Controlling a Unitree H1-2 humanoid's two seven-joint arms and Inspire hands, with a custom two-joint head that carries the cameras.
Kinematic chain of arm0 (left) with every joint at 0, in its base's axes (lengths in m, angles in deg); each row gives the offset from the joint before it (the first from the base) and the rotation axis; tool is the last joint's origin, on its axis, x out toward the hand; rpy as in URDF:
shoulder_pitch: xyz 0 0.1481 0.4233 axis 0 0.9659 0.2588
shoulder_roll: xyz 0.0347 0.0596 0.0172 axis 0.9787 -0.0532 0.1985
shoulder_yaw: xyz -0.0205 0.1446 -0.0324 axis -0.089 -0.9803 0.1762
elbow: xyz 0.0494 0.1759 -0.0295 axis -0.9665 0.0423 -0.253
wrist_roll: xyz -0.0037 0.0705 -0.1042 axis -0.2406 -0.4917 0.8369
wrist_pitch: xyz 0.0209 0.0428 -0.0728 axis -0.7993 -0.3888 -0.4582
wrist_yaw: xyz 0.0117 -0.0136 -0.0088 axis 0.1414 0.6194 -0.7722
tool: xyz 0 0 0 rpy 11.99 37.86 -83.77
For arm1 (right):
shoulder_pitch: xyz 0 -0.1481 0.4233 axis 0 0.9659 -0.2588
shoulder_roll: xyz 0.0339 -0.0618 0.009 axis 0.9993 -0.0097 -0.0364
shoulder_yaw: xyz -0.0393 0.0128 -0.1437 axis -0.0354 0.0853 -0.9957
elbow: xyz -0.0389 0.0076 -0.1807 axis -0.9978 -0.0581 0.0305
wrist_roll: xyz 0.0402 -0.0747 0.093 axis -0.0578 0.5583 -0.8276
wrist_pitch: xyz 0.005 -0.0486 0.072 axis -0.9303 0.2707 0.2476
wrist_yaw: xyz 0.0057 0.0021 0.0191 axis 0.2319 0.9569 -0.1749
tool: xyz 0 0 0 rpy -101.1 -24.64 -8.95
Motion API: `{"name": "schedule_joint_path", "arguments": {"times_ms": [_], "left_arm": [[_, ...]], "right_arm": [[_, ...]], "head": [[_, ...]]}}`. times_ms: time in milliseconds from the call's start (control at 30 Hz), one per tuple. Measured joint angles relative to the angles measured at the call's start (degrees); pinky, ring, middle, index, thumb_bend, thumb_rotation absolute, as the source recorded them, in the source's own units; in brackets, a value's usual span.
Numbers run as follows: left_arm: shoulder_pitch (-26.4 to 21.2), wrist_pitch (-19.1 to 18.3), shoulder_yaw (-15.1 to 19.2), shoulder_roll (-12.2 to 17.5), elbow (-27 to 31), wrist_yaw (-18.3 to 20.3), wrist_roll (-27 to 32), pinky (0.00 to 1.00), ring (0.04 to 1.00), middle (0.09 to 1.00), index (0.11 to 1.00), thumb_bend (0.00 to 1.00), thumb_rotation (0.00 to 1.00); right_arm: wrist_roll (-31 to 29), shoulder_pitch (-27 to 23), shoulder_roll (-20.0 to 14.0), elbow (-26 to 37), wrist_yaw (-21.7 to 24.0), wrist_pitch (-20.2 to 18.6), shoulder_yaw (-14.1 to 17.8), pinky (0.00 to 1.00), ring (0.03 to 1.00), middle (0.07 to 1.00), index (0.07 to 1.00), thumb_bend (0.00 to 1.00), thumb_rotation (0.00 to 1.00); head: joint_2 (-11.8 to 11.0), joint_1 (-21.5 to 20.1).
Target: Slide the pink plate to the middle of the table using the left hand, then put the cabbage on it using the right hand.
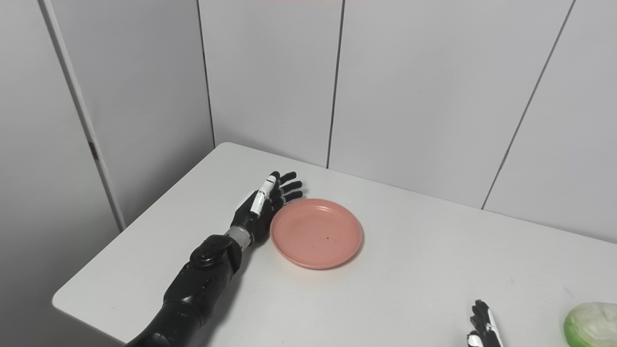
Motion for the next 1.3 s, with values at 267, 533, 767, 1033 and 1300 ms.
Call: {"name": "schedule_joint_path", "arguments": {"times_ms": [267,533,767,1033,1300], "left_arm": [[2.27,-4.21,-2.84,-2.11,6.12,0.48,0.0,0.85,0.862,0.867,0.857,0.43,1.0],[3.98,-6.72,-5.38,-3.94,10.13,1.31,-0.14,0.84,0.851,0.858,0.854,0.43,1.0],[5.21,-8.25,-6.84,-5.39,12.89,1.28,-0.69,0.85,0.863,0.866,0.856,0.43,1.0],[8.23,-9.75,-9.94,-7.49,17.83,1.88,-1.19,0.88,0.887,0.889,0.882,0.43,1.0],[11.13,-13.8,-12.47,-7.76,23.89,2.42,-1.36,0.9,0.905,0.91,0.901,0.44,1.0]], "right_arm": [[2.53,0.36,0.69,0.6,-1.39,-0.01,-0.6,0.98,0.979,0.988,0.998,0.31,1.0],[3.35,0.59,1.77,1.05,-2.5,-0.79,-1.04,0.99,0.982,0.989,0.999,0.38,1.0],[4.5,0.59,2.44,1.09,-3.49,-0.93,-1.62,0.98,0.978,0.993,0.998,0.36,1.0],[5.44,0.72,3.08,1.35,-4.34,-1.23,-2.17,0.98,0.982,0.989,1.0,0.42,1.0],[7.46,0.89,3.92,2.71,-5.76,-3.2,-3.03,0.95,0.971,0.984,0.998,0.41,1.0]], "head": [[1.06,-2.73],[1.76,-7.72],[2.29,-10.99],[3.96,-15.47],[6.15,-17.58]]}}
